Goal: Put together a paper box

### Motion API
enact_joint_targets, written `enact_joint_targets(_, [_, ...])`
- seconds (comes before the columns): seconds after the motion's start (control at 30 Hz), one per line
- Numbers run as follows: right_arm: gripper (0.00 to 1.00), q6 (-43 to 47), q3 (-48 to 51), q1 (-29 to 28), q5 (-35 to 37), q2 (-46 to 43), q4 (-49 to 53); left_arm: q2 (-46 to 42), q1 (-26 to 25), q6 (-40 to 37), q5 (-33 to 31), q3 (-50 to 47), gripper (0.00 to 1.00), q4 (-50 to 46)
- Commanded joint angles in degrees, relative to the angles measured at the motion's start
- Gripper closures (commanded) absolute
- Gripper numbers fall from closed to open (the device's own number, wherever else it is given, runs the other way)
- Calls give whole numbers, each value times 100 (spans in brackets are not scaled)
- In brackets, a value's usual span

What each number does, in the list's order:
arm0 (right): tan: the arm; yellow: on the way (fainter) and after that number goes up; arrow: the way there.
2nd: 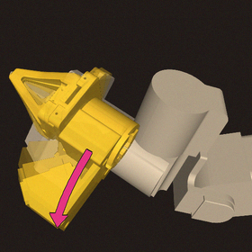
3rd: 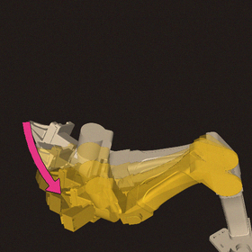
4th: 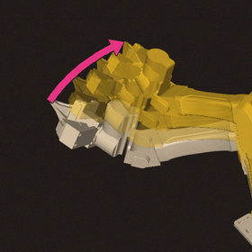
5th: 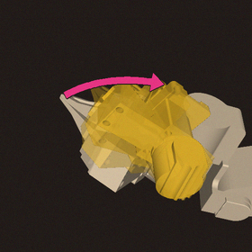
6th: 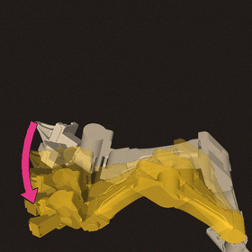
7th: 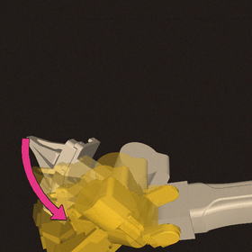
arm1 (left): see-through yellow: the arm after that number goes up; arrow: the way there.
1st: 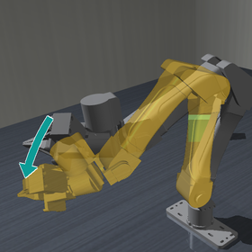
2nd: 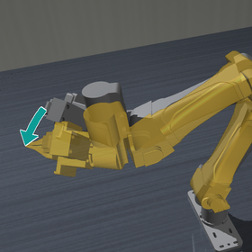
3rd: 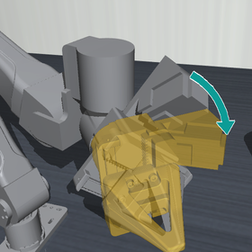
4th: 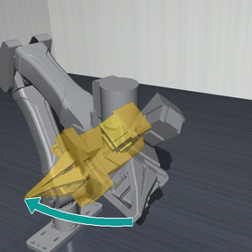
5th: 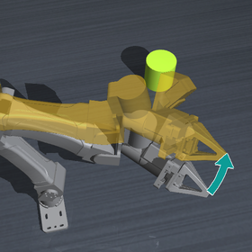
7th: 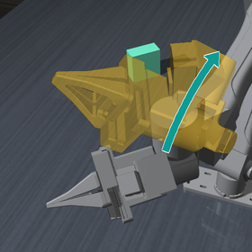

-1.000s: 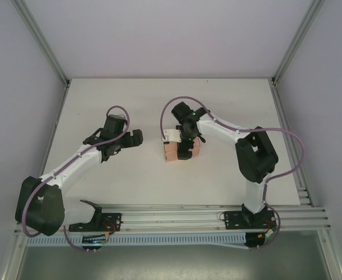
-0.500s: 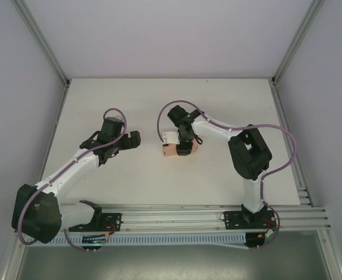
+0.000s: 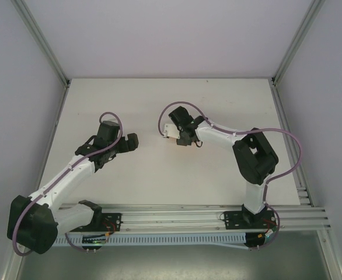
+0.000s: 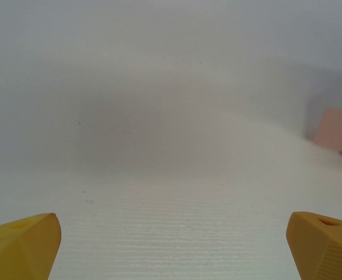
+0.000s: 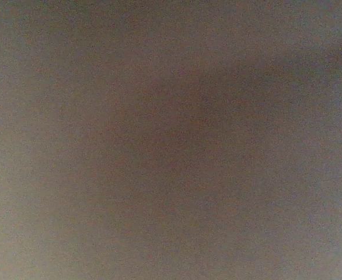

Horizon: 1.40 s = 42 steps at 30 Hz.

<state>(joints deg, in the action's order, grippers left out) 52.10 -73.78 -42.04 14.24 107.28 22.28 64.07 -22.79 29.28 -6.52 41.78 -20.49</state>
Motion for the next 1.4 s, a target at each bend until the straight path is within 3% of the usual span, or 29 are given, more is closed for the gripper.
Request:
enact_joint_targets(0.0, [72, 35, 346, 27, 673, -19, -1284, -140, 56, 118, -16, -64, 1, -156])
enact_joint_targets(0.27, [62, 359, 824, 58, 652, 271, -2358, -340, 46, 115, 3, -140, 1, -179])
enact_joint_targets(0.33, [54, 380, 869, 47, 570, 249, -2263, -372, 45, 113, -6, -160, 2, -181])
enact_joint_targets(0.43, [34, 352, 783, 16, 525, 223, -1748, -396, 46, 113, -14, -170, 1, -183])
enact_joint_targets(0.7, [15, 177, 785, -203, 562, 76, -1044, -352, 50, 72, -11, -108, 1, -157])
enact_joint_targets(0.8, [3, -24, 686, -286, 345, -29, -508, -334, 46, 39, 3, -89, 2, -133])
enact_joint_targets(0.97, [1, -314, 660, -386, -130, -340, 140, -317, 46, -16, 37, -47, 2, -65])
enact_joint_targets(1.13, [1, -1007, 1164, -223, -698, -1309, -301, -253, 53, -84, -104, -66, 2, 136])
enact_joint_targets(1.27, [1, -2257, 1879, 495, -1326, -2487, -980, -280, 163, -280, -422, -147, 1, 489])
enact_joint_targets(1.37, [1, -3241, 2452, 1228, -1104, -3286, -1447, -243, 538, -560, -446, -311, 2, 1026])
